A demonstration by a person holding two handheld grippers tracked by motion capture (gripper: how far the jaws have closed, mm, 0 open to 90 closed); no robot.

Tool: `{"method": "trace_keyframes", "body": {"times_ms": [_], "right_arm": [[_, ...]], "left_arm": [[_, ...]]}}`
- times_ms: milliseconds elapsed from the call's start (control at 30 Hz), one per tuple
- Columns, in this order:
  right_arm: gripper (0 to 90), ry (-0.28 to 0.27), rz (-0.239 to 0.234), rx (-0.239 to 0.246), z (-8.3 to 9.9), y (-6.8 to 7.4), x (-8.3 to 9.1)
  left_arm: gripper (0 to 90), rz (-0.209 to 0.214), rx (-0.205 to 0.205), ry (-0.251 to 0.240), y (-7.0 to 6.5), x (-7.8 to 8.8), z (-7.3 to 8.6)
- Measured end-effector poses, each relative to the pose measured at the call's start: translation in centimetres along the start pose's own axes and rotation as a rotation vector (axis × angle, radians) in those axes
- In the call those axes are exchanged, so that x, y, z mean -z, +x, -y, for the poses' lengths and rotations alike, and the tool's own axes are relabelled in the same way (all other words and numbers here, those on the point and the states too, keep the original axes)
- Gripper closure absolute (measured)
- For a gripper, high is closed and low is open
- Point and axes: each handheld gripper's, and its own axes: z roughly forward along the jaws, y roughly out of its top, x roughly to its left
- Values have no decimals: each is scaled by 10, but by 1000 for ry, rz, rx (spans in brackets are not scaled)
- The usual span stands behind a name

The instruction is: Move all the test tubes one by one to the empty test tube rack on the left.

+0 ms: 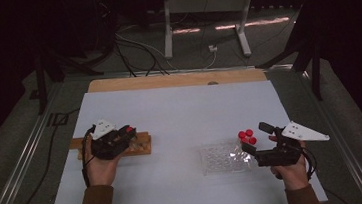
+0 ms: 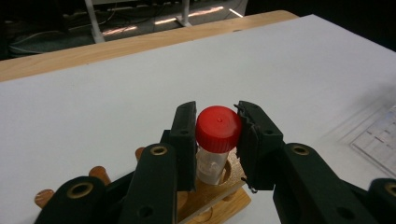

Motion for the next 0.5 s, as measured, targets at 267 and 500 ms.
{"method": "trace_keyframes", "body": {"times_ms": [267, 500], "right_arm": [[0, 11, 30, 33, -2, 1, 2], [39, 34, 50, 39, 2, -4, 3]], "left_arm": [[453, 9, 69, -55, 0, 9, 3], [243, 11, 98, -98, -8, 27, 7]]}}
